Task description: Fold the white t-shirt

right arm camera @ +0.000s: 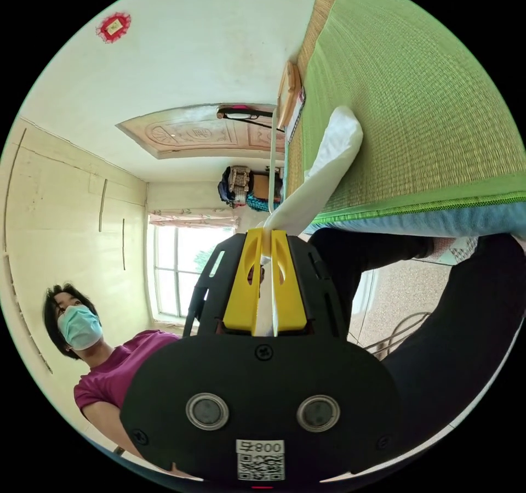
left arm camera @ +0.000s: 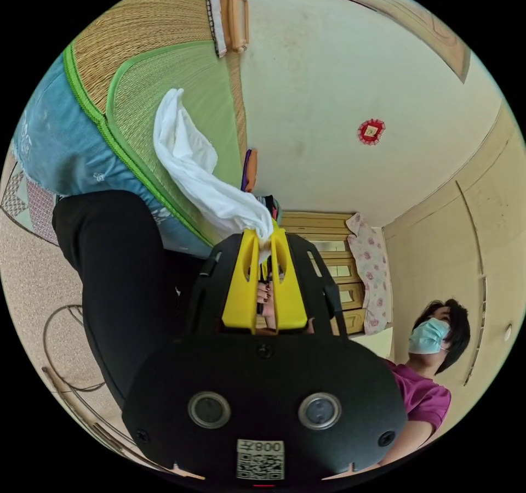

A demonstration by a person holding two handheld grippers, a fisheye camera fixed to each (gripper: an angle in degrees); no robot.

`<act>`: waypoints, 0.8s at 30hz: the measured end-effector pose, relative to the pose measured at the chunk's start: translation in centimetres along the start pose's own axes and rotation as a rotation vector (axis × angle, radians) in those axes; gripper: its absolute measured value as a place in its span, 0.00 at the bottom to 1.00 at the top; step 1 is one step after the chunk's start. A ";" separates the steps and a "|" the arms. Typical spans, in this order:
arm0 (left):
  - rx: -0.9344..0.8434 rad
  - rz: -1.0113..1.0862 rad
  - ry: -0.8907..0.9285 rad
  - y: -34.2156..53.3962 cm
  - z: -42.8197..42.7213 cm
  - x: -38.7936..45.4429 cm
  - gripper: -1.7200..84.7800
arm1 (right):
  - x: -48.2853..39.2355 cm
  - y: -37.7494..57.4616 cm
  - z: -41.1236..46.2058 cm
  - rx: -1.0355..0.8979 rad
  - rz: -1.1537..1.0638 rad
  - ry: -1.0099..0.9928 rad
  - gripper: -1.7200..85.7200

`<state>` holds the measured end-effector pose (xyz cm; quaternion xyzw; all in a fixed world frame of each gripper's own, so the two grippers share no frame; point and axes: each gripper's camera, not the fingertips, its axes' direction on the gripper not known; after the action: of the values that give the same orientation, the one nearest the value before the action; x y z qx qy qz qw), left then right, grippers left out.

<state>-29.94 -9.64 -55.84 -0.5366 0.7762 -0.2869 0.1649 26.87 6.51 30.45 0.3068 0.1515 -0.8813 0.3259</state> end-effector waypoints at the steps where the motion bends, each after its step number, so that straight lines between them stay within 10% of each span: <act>1: -0.007 0.014 0.008 -0.1 1.1 0.8 0.07 | -0.5 0.6 -0.7 0.009 -0.015 -0.006 0.04; 24: -0.209 0.206 0.127 -8.3 35.1 14.9 0.06 | -11.6 4.6 -21.3 0.267 -0.272 -0.062 0.04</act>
<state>-9.55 -35.06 -77.27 -0.4493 0.8616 -0.2197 0.0872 46.32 18.67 21.22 0.2966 0.0631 -0.9386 0.1647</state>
